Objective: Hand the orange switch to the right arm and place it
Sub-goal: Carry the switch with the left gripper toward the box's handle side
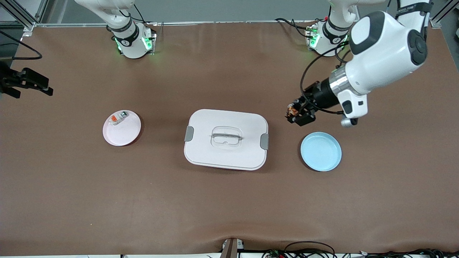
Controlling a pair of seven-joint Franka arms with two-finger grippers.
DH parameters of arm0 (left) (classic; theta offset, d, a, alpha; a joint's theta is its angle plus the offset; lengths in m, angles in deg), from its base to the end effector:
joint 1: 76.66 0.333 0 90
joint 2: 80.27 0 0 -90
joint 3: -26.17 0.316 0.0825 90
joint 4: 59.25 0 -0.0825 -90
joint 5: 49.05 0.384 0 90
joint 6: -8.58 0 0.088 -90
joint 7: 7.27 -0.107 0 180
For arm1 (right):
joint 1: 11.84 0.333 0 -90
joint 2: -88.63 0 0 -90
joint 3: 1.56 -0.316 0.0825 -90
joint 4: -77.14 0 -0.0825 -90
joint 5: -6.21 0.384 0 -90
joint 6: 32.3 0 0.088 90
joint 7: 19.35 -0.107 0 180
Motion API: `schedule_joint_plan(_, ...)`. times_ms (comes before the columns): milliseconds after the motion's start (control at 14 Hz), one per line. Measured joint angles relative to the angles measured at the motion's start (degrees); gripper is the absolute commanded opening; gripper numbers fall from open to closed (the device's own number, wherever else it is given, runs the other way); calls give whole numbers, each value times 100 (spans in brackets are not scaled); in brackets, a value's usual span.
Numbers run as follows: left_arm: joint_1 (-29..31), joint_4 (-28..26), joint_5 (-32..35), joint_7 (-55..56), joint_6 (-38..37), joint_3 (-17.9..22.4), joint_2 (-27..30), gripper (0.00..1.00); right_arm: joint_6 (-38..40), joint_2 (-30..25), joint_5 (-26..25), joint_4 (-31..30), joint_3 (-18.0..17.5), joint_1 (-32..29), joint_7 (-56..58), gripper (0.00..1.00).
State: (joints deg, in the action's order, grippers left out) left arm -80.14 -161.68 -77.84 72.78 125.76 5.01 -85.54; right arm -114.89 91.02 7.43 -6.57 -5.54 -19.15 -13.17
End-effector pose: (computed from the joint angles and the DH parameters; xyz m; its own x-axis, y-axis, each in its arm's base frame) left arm 0.5441 -0.2709 0.5219 0.3920 0.7954 -0.4622 0.9200 -0.3416 0.1923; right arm 0.5535 -0.0306 0.6416 0.9969 0.0526 -0.0581 0.0509 -0.9982 -0.0306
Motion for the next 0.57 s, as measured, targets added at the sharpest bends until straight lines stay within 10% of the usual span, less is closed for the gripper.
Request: schedule_joint_plan(570, -809, 45, -17, 2645, 1134, -748, -182, 36, 350, 55, 298, -9, 3, -290, 49, 100)
